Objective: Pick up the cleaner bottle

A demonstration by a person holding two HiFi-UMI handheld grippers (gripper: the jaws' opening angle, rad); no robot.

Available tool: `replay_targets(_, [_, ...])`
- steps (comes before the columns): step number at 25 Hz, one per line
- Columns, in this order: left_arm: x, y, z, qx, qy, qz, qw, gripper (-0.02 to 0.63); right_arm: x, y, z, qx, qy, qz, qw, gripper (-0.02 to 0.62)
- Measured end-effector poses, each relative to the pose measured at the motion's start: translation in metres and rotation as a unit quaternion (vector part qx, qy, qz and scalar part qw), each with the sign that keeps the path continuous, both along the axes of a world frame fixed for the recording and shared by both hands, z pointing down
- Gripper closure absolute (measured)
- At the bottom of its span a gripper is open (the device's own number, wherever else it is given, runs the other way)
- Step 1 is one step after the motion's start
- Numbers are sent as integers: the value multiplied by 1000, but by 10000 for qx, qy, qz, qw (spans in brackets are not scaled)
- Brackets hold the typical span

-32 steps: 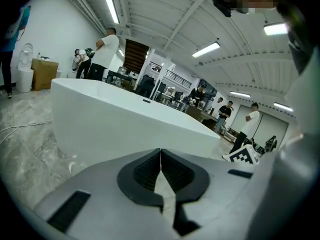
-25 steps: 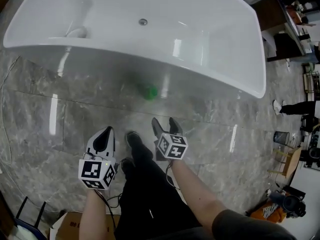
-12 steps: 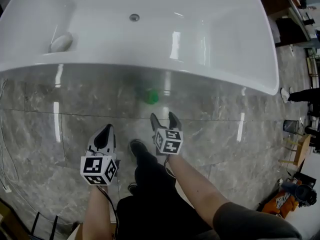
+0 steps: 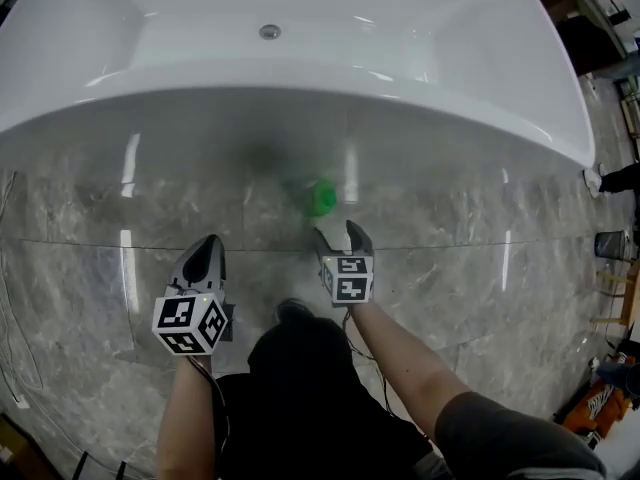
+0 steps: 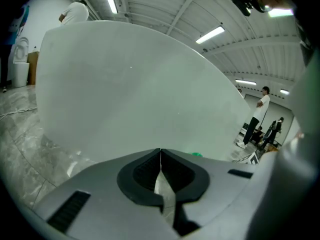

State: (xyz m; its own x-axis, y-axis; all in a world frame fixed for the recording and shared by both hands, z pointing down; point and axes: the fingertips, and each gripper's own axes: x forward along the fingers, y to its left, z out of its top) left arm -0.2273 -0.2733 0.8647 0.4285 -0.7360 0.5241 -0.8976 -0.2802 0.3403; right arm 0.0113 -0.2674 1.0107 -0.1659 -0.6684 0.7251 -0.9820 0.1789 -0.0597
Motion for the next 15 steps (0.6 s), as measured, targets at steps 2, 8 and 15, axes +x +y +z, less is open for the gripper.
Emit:
replay_targets(2, [-4, -7, 17, 45, -11, -2, 10000, 592, -2, -3, 18, 88, -16, 25, 10000, 278])
replay_targets(8, [-22, -36, 58, 399, -84, -30, 9992, 592, -15, -34, 65, 555, -40, 125, 9984, 279])
replay_targets(15, [-36, -46, 98, 500, -146, -57, 9986, 592, -14, -60, 109, 851, -43, 425, 9955, 281])
